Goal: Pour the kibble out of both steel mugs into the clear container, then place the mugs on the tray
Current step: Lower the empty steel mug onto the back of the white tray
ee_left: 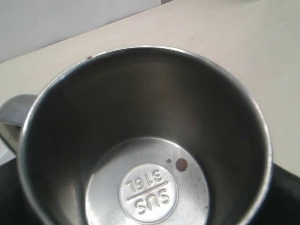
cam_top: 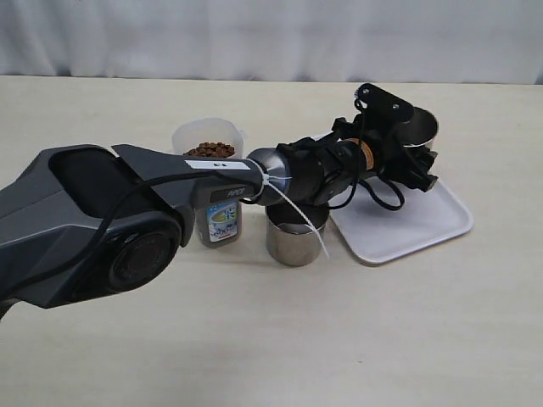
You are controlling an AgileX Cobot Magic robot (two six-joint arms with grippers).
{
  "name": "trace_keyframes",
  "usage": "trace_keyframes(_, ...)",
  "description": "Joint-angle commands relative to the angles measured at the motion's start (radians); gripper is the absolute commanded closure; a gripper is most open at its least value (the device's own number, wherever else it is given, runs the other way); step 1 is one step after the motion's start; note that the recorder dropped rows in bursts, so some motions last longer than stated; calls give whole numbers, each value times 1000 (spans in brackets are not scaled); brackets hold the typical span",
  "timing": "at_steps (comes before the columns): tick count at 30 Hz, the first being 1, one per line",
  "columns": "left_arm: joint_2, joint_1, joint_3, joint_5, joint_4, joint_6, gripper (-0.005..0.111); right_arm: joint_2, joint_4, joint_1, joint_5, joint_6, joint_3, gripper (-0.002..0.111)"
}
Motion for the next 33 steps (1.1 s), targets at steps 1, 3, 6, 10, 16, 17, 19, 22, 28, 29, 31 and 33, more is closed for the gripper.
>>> trace_keyframes(1, -9, 4, -12, -29, -7, 3, 107, -3, -2, 1, -1, -6, 3, 104)
trace_keyframes(3, -9, 6, -12, -31, -7, 3, 107, -3, -2, 1, -1, -6, 3, 104)
trace_keyframes(6, -9, 14, -29, -4, -7, 3, 107, -3, -2, 1, -1, -6, 3, 104)
trace_keyframes(10, -9, 21, -60, 56, -7, 3, 107, -3, -2, 1, -1, -6, 3, 104)
trace_keyframes(16, -9, 38, -61, 56, -7, 10, 107, -3, -2, 1, -1, -6, 3, 104)
trace_keyframes(17, -9, 40, -74, 96, 0, 13, 107, -3, -2, 1, -1, -6, 3, 104)
trace_keyframes(19, -9, 42, -82, 127, 25, 25, 107, -3, -2, 1, -1, -6, 3, 104)
trace_keyframes(22, -9, 46, -82, 128, 28, 28, 107, -3, -2, 1, -1, -6, 3, 104)
trace_keyframes(28, -6, 48, -82, 147, 30, 28, 107, -3, -2, 1, -1, -6, 3, 104)
trace_keyframes(29, -6, 48, -82, 147, 30, 28, 107, -3, -2, 1, -1, -6, 3, 104)
trace_keyframes(31, -3, 48, -82, 147, 30, 28, 107, -3, -2, 1, -1, -6, 3, 104)
trace_keyframes(33, 7, 48, -82, 143, 30, 28, 107, -3, -2, 1, -1, -6, 3, 104)
